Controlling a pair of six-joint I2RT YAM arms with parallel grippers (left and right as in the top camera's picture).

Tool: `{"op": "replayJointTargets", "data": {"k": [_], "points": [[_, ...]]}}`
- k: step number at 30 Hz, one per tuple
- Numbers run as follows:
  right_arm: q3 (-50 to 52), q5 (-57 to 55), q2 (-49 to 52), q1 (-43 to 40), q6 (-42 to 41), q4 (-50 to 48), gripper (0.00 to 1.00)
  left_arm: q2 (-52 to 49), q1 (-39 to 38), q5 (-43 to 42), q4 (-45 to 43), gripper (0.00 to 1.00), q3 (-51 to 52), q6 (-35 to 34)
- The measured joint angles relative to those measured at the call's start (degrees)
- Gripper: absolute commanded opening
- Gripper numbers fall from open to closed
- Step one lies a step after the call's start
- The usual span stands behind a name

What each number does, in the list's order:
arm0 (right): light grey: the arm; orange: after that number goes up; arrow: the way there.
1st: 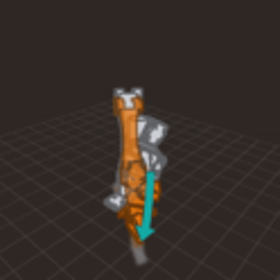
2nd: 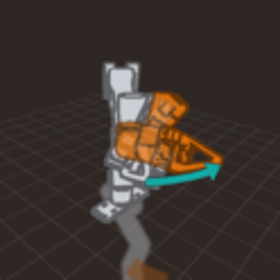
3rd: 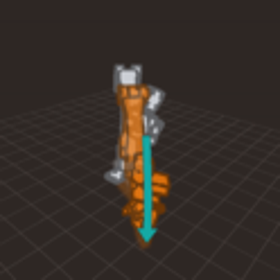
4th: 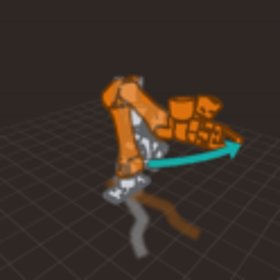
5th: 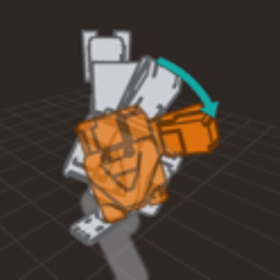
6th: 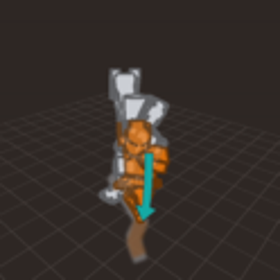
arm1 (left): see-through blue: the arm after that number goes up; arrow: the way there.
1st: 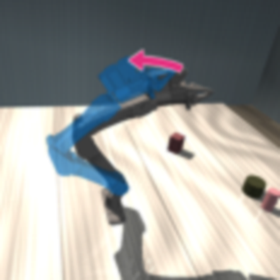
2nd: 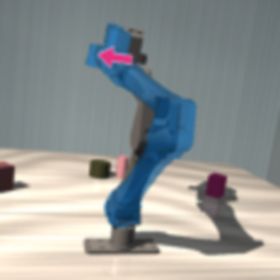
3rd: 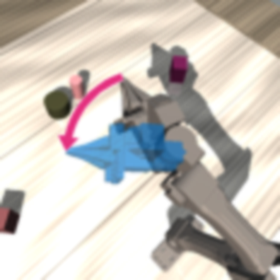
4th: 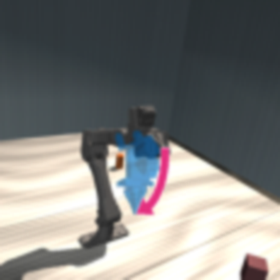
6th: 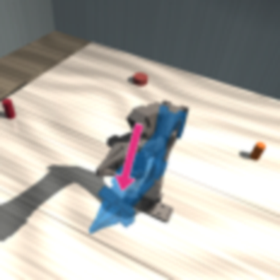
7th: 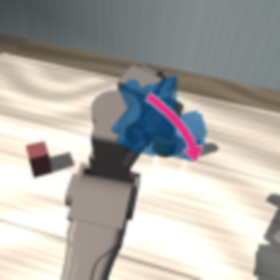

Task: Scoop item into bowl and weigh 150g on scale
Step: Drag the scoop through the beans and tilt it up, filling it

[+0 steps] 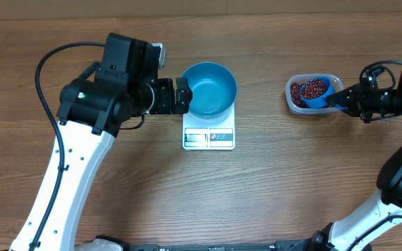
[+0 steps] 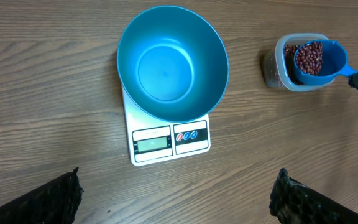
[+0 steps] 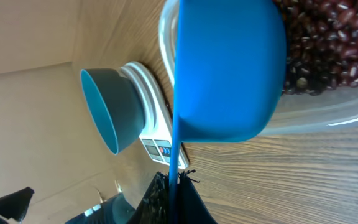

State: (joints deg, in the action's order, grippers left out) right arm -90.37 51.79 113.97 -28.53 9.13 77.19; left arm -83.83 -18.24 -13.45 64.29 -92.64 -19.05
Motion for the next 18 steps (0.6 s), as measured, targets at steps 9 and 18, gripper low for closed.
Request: {"op": "replayJointTargets", "data": {"k": [9, 18], "points": [[0.0, 0.8, 0.0, 0.0, 0.6, 0.0, 0.04, 0.0, 0.0, 0.0, 0.0, 1.0, 0.0, 0.0], [0.0, 1.0, 0.0, -0.2, 1.8, 0.4, 0.04, 0.0, 0.0, 0.0, 0.0, 1.0, 0.0, 0.0]]}}
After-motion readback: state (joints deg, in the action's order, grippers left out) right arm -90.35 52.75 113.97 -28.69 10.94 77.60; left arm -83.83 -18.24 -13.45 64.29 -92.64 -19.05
